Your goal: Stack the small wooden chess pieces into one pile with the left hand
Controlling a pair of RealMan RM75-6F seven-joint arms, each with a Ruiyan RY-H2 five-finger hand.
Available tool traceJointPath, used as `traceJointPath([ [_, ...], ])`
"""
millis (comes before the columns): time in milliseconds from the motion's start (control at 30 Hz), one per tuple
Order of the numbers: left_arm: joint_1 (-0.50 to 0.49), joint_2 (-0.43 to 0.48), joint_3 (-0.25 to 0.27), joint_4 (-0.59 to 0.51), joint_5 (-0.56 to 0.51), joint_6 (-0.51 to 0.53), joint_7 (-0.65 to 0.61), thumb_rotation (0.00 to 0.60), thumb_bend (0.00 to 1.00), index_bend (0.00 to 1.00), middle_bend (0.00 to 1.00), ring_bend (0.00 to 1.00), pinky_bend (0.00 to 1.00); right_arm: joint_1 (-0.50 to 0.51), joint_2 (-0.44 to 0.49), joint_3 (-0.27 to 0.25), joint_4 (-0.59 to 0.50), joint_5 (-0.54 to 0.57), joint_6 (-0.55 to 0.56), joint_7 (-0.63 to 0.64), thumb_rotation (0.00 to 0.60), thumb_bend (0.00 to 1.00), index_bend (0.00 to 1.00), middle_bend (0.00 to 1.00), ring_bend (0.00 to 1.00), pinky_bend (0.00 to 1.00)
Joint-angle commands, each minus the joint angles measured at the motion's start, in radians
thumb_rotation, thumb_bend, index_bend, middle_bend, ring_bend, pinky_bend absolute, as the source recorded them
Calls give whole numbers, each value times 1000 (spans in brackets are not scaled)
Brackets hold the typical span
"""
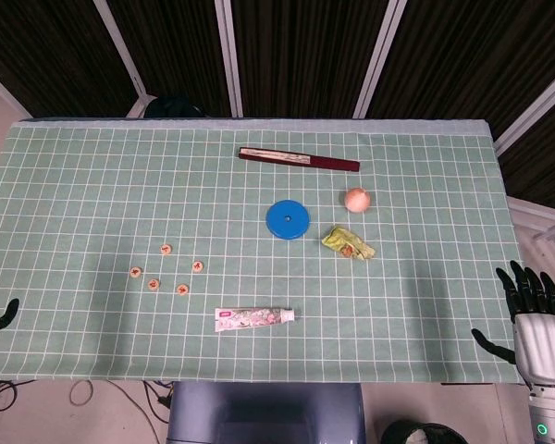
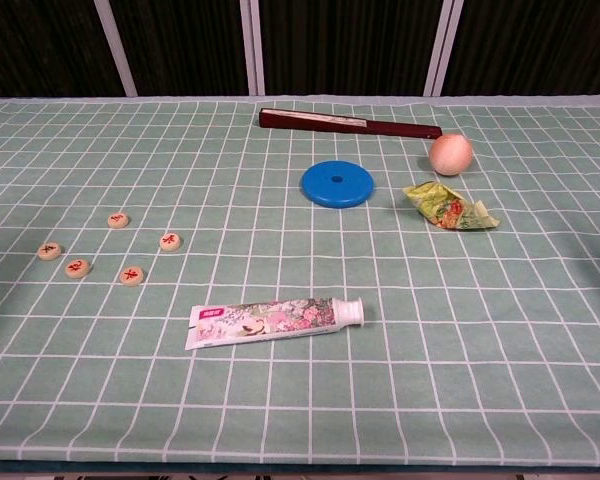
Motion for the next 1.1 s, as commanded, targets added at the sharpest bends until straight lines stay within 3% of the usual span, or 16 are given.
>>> traceJointPath([
  [33,0,-1,3,-4,5,1,4,600,267,71,0,0,0,-1,3,-1,2,-2,1,3,600,232,81,13,0,0],
  [400,16,5,14,-14,48,38,-19,600,239,71,0,0,0,-7,12,-4,1,-5,10,18,600,233,81,13,0,0],
  [867,0,3,22,1,73,12,-35,600,210,87,0,0,0,-11,14,0,-7,3,13,22,600,232,81,13,0,0],
  [1100,-109,58,0,-68,95,-136,-1,600,210,98,0,0,0,-10,14,-1,-12,7,7,23,600,232,81,13,0,0],
])
